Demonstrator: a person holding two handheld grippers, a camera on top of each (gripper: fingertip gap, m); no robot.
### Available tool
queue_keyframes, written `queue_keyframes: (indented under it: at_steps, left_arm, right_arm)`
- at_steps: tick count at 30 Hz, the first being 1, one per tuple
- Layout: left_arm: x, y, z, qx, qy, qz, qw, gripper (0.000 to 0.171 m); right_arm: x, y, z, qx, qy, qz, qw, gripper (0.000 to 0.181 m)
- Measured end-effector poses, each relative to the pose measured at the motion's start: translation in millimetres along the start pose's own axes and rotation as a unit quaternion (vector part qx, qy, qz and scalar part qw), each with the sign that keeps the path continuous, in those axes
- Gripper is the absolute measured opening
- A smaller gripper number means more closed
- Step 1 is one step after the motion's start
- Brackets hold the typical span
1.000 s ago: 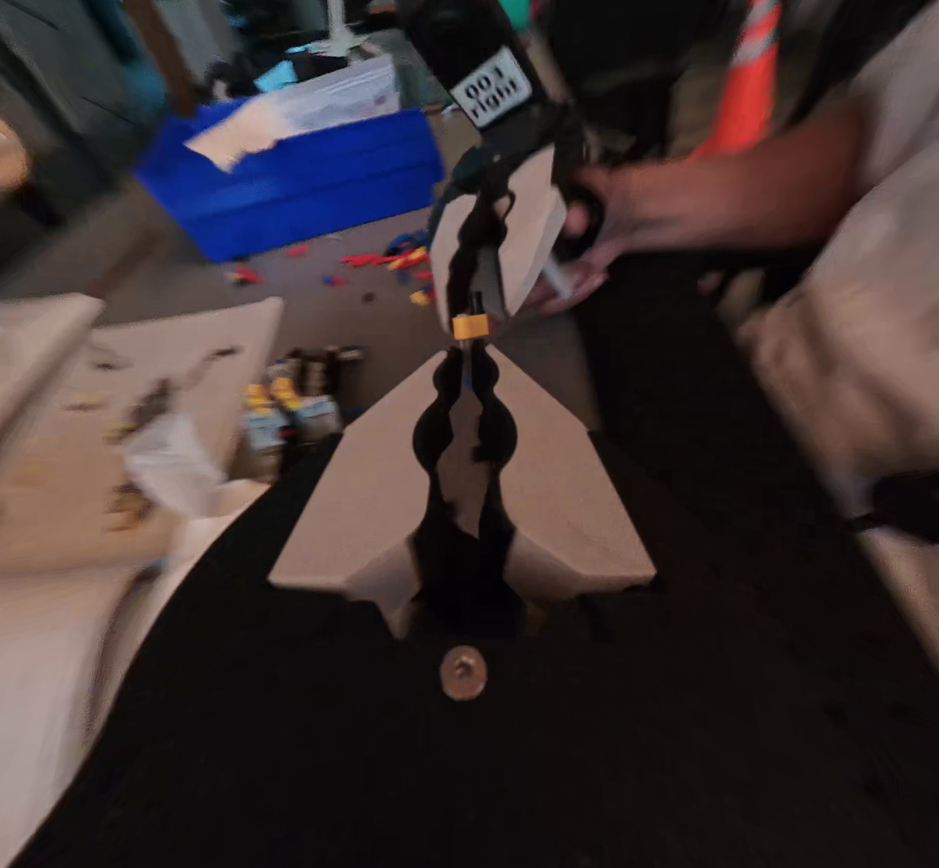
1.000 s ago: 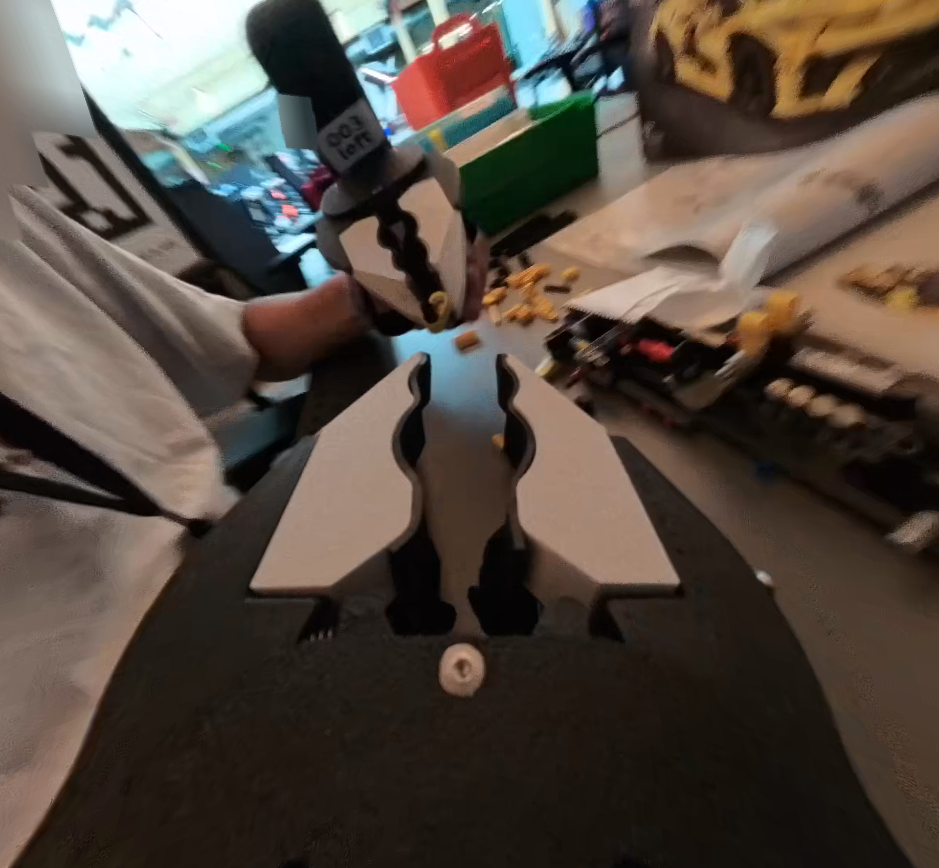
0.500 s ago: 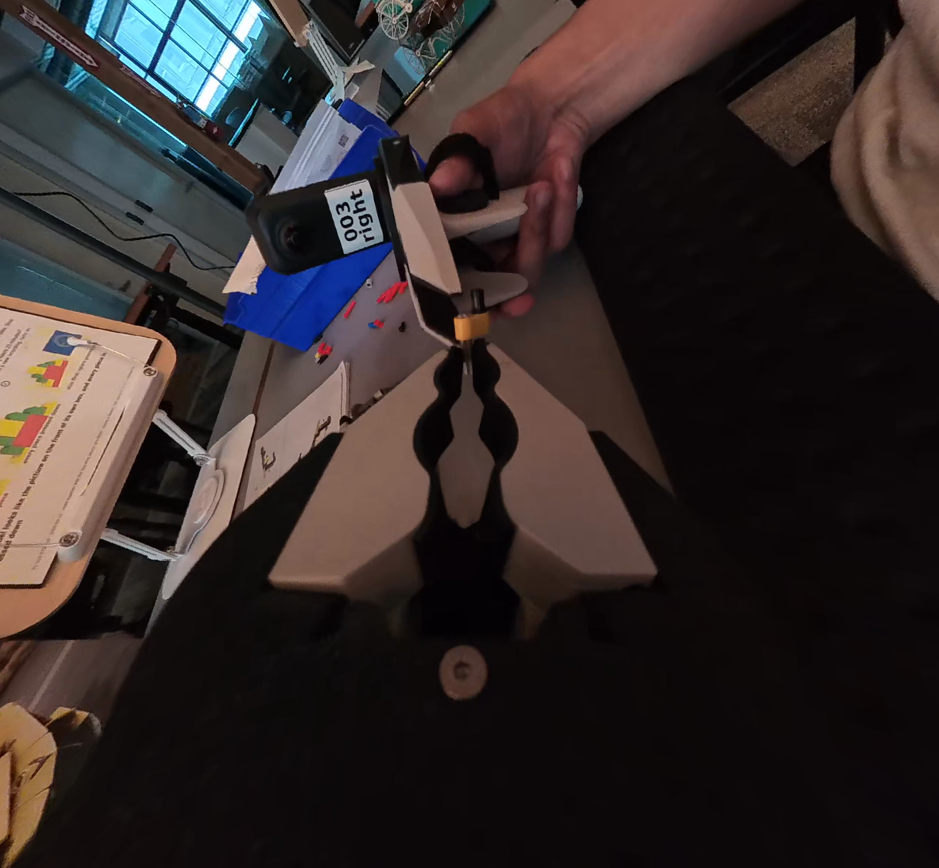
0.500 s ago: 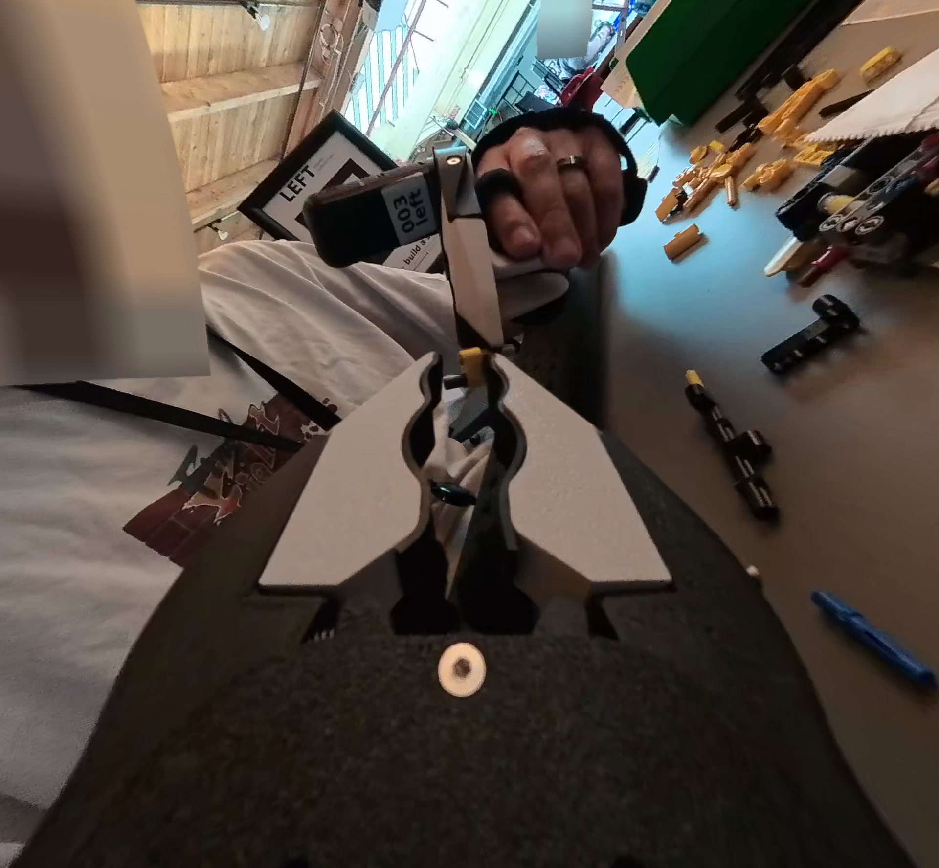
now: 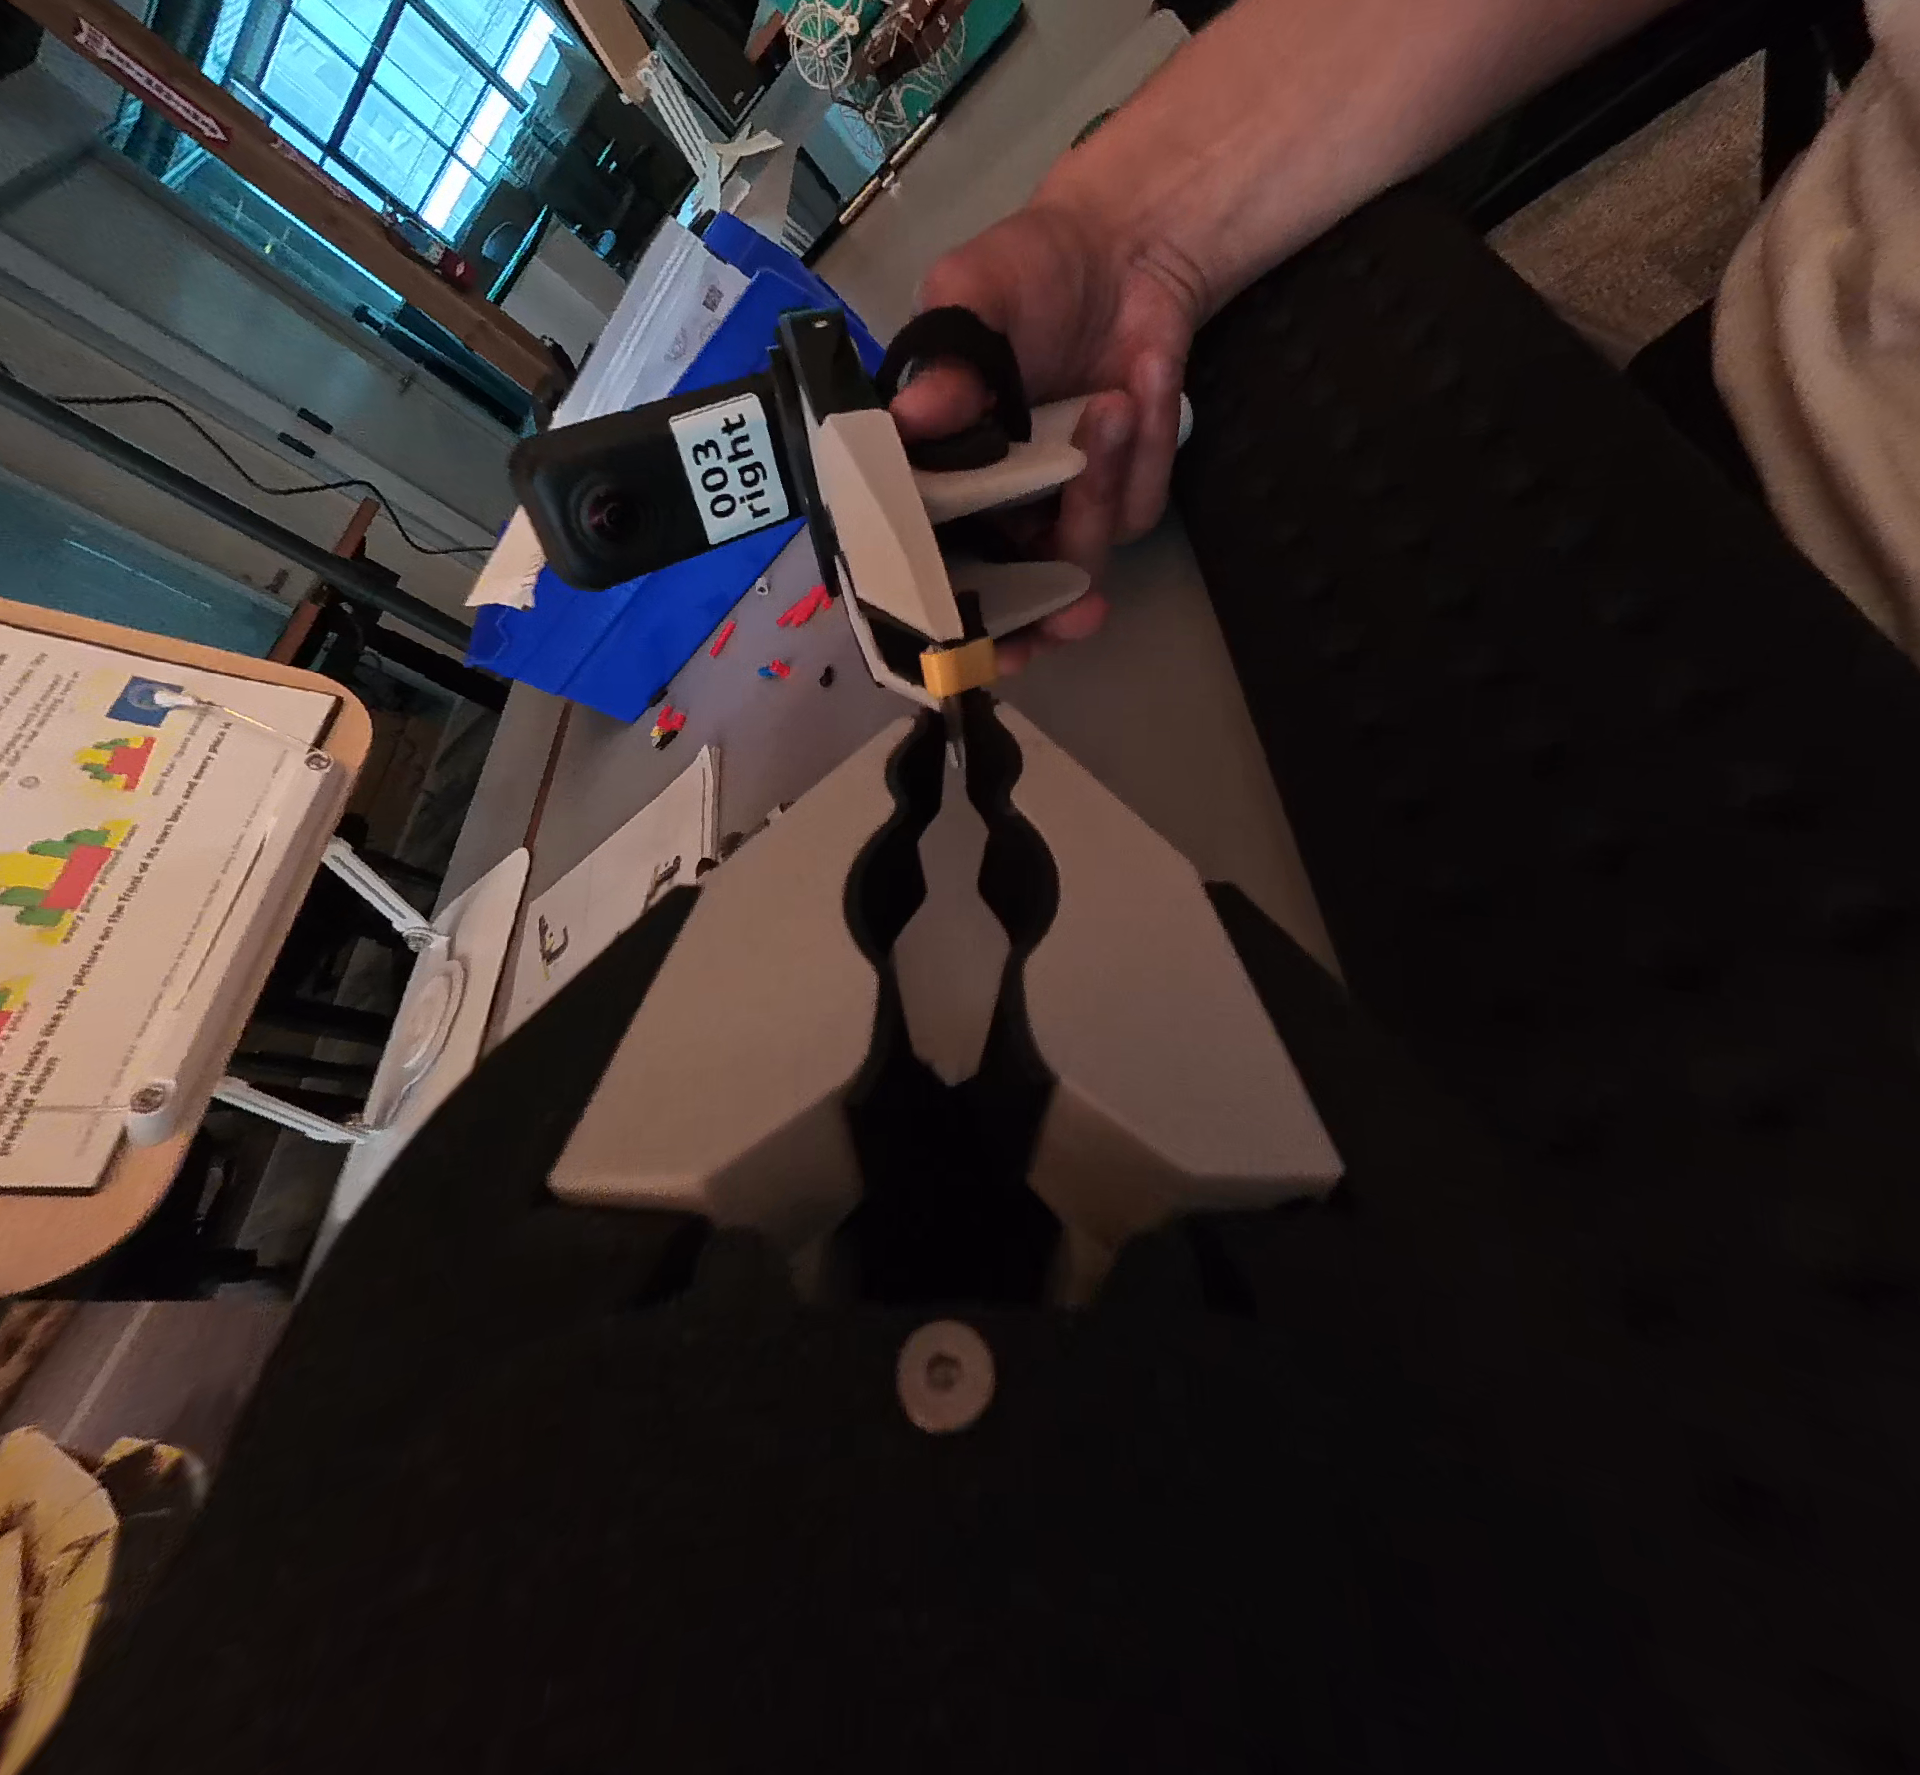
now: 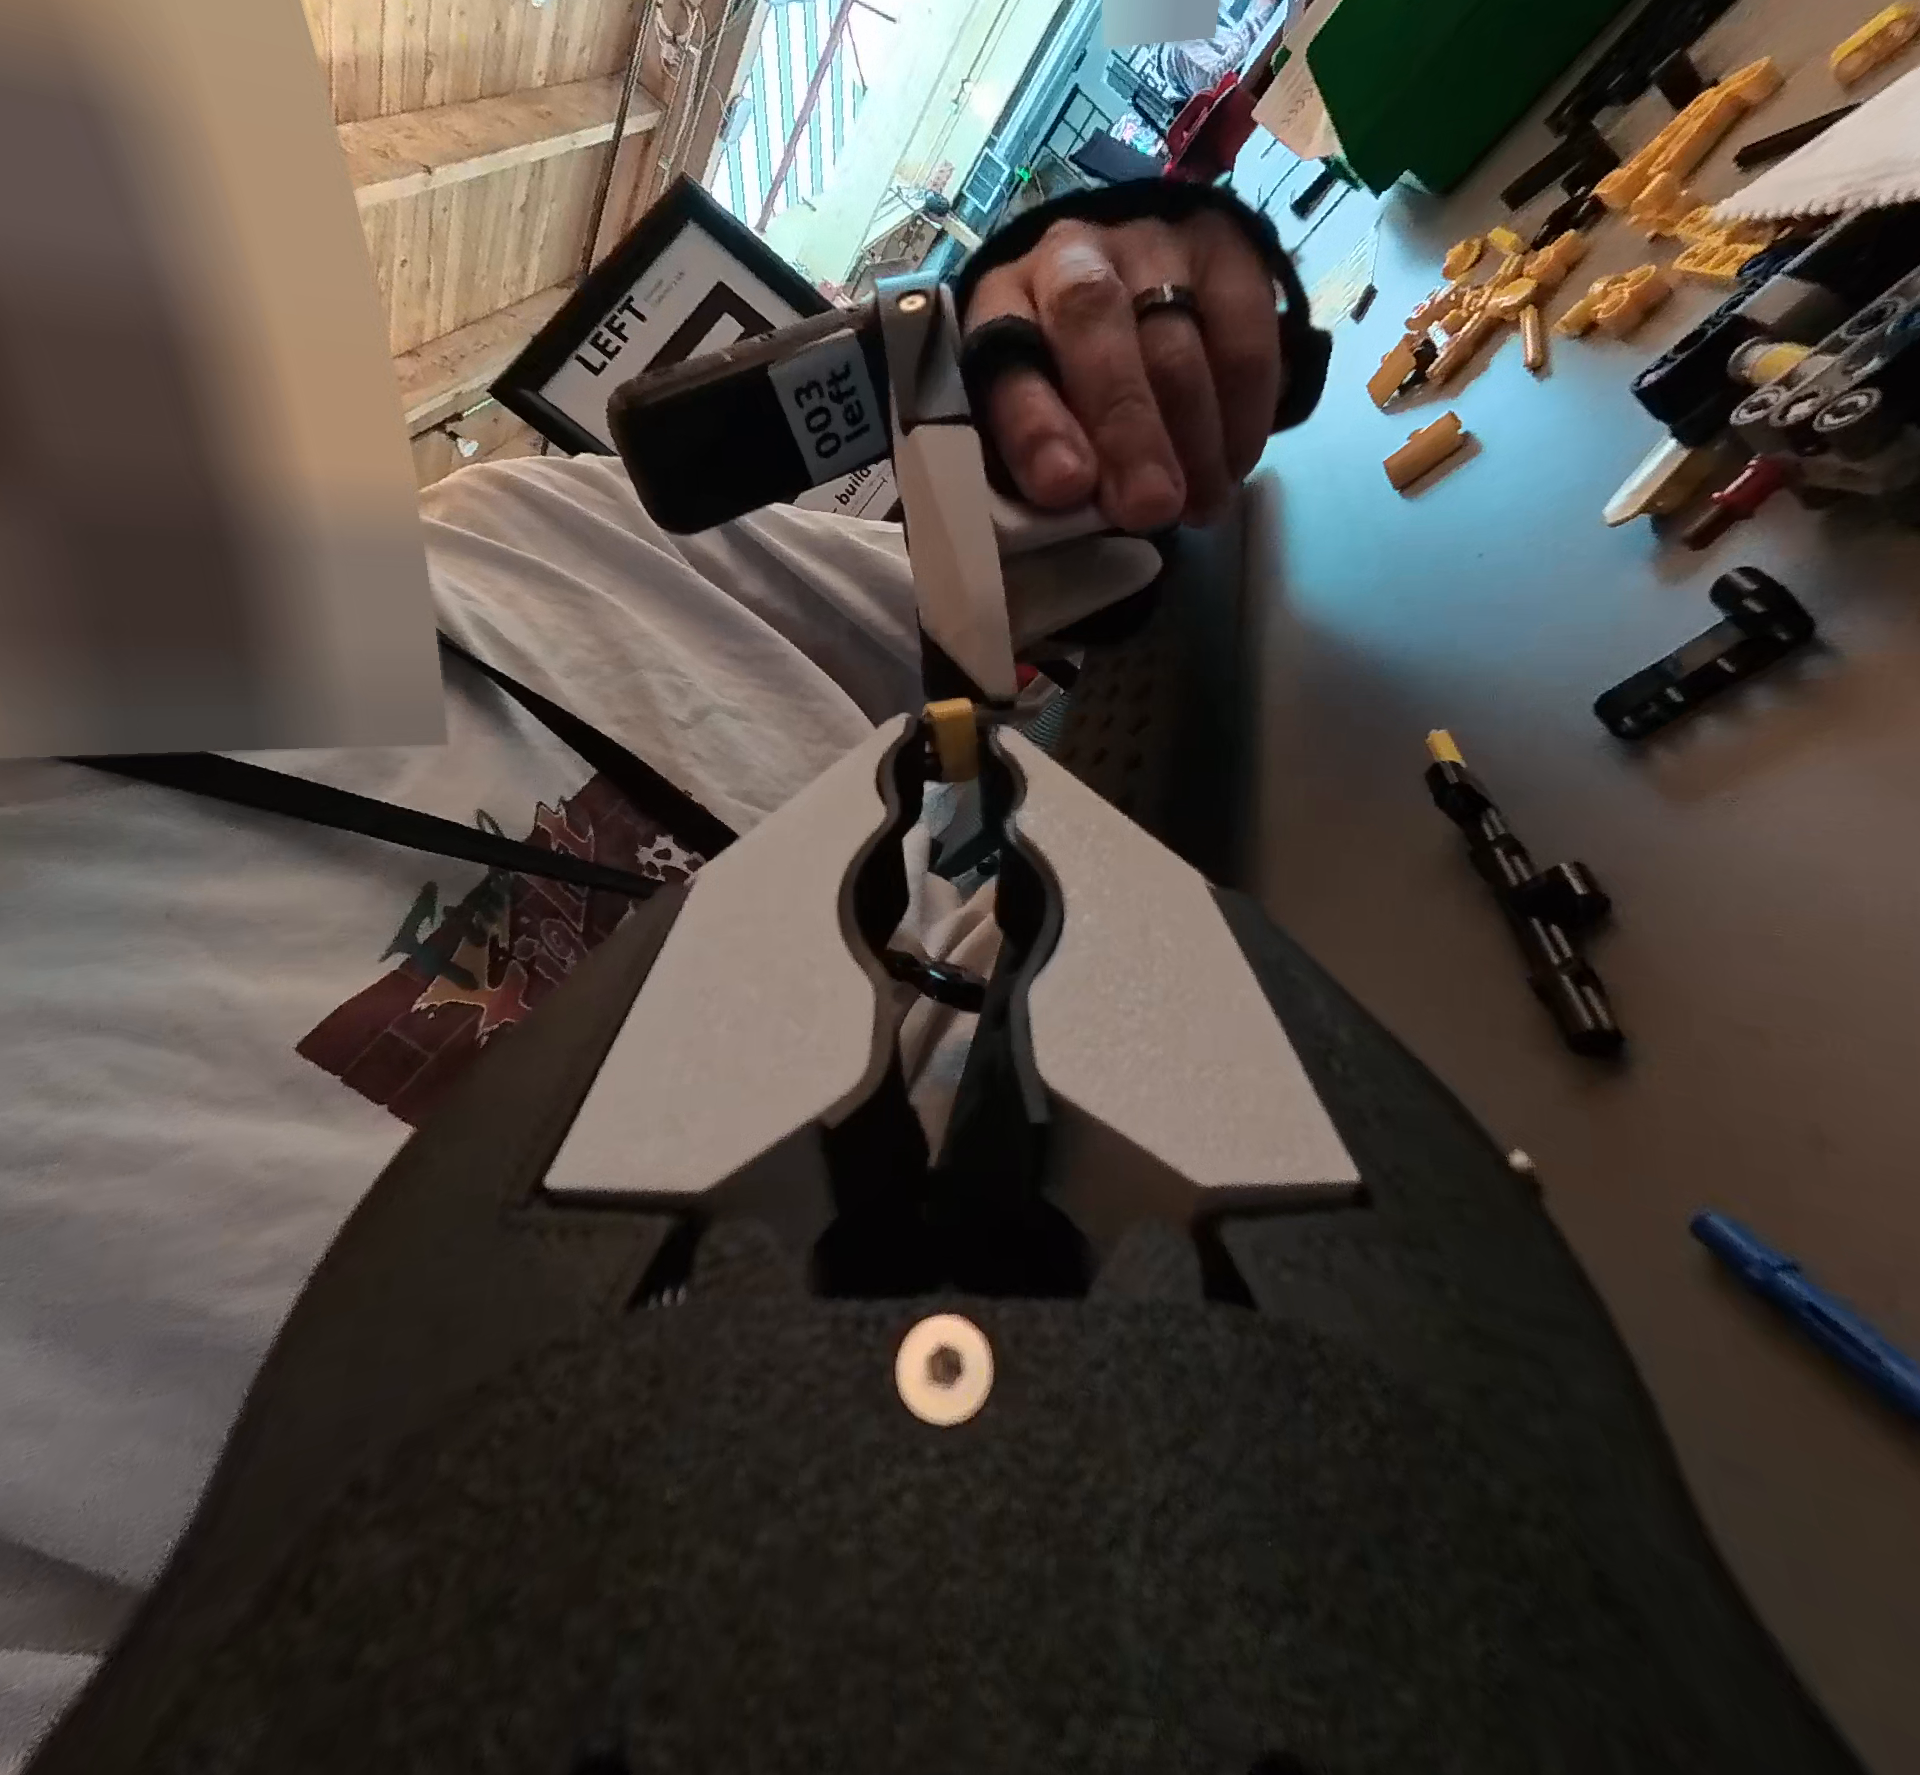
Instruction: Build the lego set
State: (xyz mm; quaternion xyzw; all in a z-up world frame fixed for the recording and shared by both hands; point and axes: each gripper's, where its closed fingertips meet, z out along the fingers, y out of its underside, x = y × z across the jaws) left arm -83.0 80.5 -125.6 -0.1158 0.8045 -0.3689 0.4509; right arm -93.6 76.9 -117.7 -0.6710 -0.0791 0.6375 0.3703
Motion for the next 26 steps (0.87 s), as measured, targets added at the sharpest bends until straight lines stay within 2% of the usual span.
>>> queue_keyframes:
  at_steps: [3,5,7,9,11,13,15,18,20,24,26]
  left_arm:
    - [4.4,5.5,-0.4,-0.005,0.027,-0.048,0.998,0.004]
    - [4.0,22.5,-3.8,-0.029,0.060,-0.114,0.991,0.017]
    - [8.0,45.7,-7.1,-0.066,0.111,-0.208,0.970,0.026]
    - [13.4,71.0,-7.1,-0.112,0.130,-0.258,0.951,0.032]
    - [16.2,89.7,-5.0,-0.153,0.125,-0.256,0.946,0.026]
    - [22.2,91.6,-2.9,-0.159,0.138,-0.262,0.942,0.019]
    - [31.9,95.8,-0.4,-0.175,0.159,-0.274,0.932,0.019]
    - [39.0,100.5,6.5,-0.187,0.164,-0.269,0.931,0.019]
    - [40.5,97.0,12.5,-0.177,0.163,-0.267,0.933,0.008]
    - [27.6,92.6,22.4,-0.163,0.103,-0.217,0.957,0.005]
    - [-1.0,77.5,25.4,-0.115,0.019,-0.194,0.974,0.005]
  right_arm:
    - [2.2,1.2,0.4,-0.003,0.006,0.001,1.000,0.008]
    - [1.6,-4.1,-4.2,0.013,-0.001,0.012,1.000,0.008]
    - [1.1,-12.3,-12.8,0.033,-0.002,0.011,0.999,0.008]
    - [3.1,-20.4,-20.8,0.058,-0.010,0.030,0.998,0.008]
    - [7.9,-27.7,-27.8,0.094,-0.025,0.064,0.993,0.008]
    - [8.9,-35.4,-33.7,0.129,-0.047,0.092,0.986,0.008]
    - [-1.2,-42.6,-39.4,0.154,-0.084,0.091,0.980,0.008]
    - [-9.1,-45.9,-42.5,0.167,-0.113,0.093,0.975,0.008]
    - [-8.3,-45.9,-42.2,0.169,-0.117,0.099,0.974,0.008]
    - [-5.6,-49.1,-46.2,0.184,-0.131,0.122,0.966,0.008]
    - [-8.4,-52.2,-49.4,0.197,-0.152,0.135,0.959,0.008]
